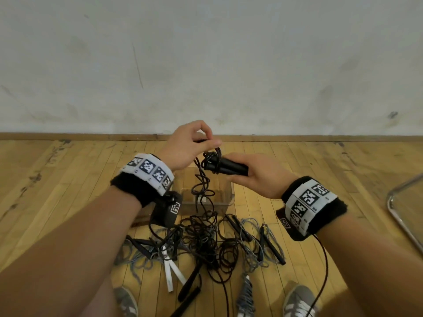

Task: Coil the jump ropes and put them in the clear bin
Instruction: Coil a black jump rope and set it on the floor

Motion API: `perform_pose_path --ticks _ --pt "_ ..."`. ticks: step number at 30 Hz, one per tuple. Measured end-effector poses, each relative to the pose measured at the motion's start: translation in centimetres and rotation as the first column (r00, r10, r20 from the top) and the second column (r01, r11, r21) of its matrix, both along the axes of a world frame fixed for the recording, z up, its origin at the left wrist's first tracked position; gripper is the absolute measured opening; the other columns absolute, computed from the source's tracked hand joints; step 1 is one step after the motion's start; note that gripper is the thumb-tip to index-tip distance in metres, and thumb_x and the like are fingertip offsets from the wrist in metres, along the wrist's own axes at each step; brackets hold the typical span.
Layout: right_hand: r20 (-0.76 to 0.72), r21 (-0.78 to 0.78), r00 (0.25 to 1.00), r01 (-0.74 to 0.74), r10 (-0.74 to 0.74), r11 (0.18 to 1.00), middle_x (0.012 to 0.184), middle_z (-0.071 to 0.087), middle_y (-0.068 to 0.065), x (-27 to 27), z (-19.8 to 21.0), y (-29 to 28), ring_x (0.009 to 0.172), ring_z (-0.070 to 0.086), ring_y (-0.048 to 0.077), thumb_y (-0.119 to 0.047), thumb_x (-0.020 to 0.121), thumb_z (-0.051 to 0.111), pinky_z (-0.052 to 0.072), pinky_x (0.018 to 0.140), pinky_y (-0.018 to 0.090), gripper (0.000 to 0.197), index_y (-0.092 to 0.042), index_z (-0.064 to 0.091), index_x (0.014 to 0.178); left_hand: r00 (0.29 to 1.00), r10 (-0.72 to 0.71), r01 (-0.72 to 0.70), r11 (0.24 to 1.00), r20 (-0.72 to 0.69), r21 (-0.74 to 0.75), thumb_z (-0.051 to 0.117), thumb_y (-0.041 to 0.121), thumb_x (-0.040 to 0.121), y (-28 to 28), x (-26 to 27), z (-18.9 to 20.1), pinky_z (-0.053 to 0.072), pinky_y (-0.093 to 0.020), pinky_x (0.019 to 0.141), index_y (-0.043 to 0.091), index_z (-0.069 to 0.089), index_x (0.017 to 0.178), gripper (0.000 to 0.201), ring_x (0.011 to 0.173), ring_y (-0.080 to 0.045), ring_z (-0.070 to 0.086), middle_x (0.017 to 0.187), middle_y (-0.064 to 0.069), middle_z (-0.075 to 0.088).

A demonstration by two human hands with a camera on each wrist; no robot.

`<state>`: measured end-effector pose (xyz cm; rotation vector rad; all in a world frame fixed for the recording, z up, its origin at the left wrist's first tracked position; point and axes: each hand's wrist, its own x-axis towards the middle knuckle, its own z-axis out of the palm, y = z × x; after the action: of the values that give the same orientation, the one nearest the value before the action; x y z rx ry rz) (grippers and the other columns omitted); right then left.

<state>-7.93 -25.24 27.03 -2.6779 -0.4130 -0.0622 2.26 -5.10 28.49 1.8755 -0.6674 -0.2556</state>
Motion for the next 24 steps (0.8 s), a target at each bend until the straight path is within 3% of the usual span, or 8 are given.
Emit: perform_pose_path --ticks 4,7,9,12,15,17,21,24 --pt "0.058 0.139 0.998 0.009 -0.017 0.99 0.097 0.069 -0.013 -0.4 0.4 -0.4 0.081 0.062 0.007 -0.041 0.098 0.063 0.054 0.075 0.035 0.037 -0.036 0.056 0.135 0.968 -0.072 0.01 0.967 -0.239 -0.254 0.075 0.035 0.081 -0.1 0.5 0.0 0.043 -0.037 0.077 0.015 0.056 0.081 0.027 0.056 -0.013 0.05 0.061 0.001 0.061" --pt "0.035 0.299 0.999 0.017 -0.029 0.954 0.088 0.065 -0.016 -0.4 0.4 -0.1 0.073 0.061 0.002 -0.036 0.098 0.066 0.05 0.068 0.023 0.033 -0.033 0.059 0.13 0.937 -0.138 0.01 0.928 -0.32 -0.372 0.071 0.031 0.087 -0.8 0.6 -0.3 0.046 -0.03 0.074 0.015 0.052 0.079 0.026 0.069 -0.015 0.058 0.072 -0.001 0.067" --pt "-0.008 0.401 0.999 0.047 -0.048 0.915 0.087 0.067 -0.01 -0.3 0.5 -0.1 0.068 0.065 0.008 -0.033 0.098 0.067 0.055 0.065 0.027 0.034 -0.031 0.059 0.131 0.919 -0.177 0.019 0.913 -0.351 -0.408 0.071 0.029 0.093 -1.0 1.1 -0.6 0.045 -0.03 0.074 0.016 0.054 0.08 0.025 0.081 -0.019 0.055 0.081 -0.003 0.068" --pt "-0.046 0.525 0.998 0.067 -0.051 0.848 0.084 0.066 -0.004 -0.4 0.8 0.3 0.064 0.066 0.014 -0.028 0.098 0.066 0.054 0.06 0.024 0.035 -0.025 0.058 0.133 0.897 -0.214 0.02 0.894 -0.387 -0.447 0.066 0.022 0.093 -1.1 1.1 -1.2 0.044 -0.024 0.064 0.013 0.059 0.09 0.011 0.07 -0.014 0.052 0.085 -0.003 0.066" --pt "-0.033 0.618 0.992 0.116 -0.123 0.777 0.08 0.063 -0.003 -0.2 1.2 0.6 0.061 0.064 0.011 -0.023 0.099 0.064 0.051 0.057 0.02 0.02 -0.024 0.058 0.118 0.899 -0.176 -0.005 0.912 -0.401 -0.41 0.058 0.013 0.098 -2.1 -0.1 -1.7 0.043 -0.021 0.059 0.008 0.063 0.106 0.011 0.06 -0.009 0.052 0.078 0.0 0.064" --pt "-0.023 0.636 0.976 0.181 -0.215 0.75 0.078 0.063 0.0 0.3 1.1 0.2 0.059 0.063 0.01 -0.025 0.099 0.065 0.051 0.056 0.022 0.015 -0.022 0.058 0.112 0.927 -0.105 -0.034 0.933 -0.36 -0.359 0.056 0.015 0.103 -2.9 -1.0 -1.6 0.042 -0.019 0.056 0.011 0.066 0.099 0.011 0.06 -0.008 0.051 0.075 0.002 0.064" --pt "0.005 0.545 0.945 0.272 -0.327 0.793 0.08 0.065 0.002 1.2 0.2 -0.5 0.061 0.066 0.015 -0.031 0.098 0.065 0.058 0.061 0.037 0.021 -0.02 0.061 0.115 0.964 0.032 -0.109 0.954 -0.264 -0.28 0.057 0.019 0.104 -3.3 -1.5 -1.7 0.038 -0.015 0.053 0.011 0.074 0.101 0.019 0.058 -0.005 0.048 0.072 0.007 0.063" --pt "0.043 0.472 0.929 0.306 -0.368 0.827 0.082 0.067 -0.001 1.5 -0.4 -0.5 0.064 0.067 0.016 -0.035 0.098 0.065 0.059 0.065 0.039 0.027 -0.024 0.063 0.123 0.972 0.078 -0.131 0.962 -0.221 -0.238 0.055 0.021 0.106 -3.4 -1.8 -1.9 0.035 -0.016 0.052 0.016 0.075 0.104 0.021 0.054 -0.005 0.045 0.069 0.009 0.062"
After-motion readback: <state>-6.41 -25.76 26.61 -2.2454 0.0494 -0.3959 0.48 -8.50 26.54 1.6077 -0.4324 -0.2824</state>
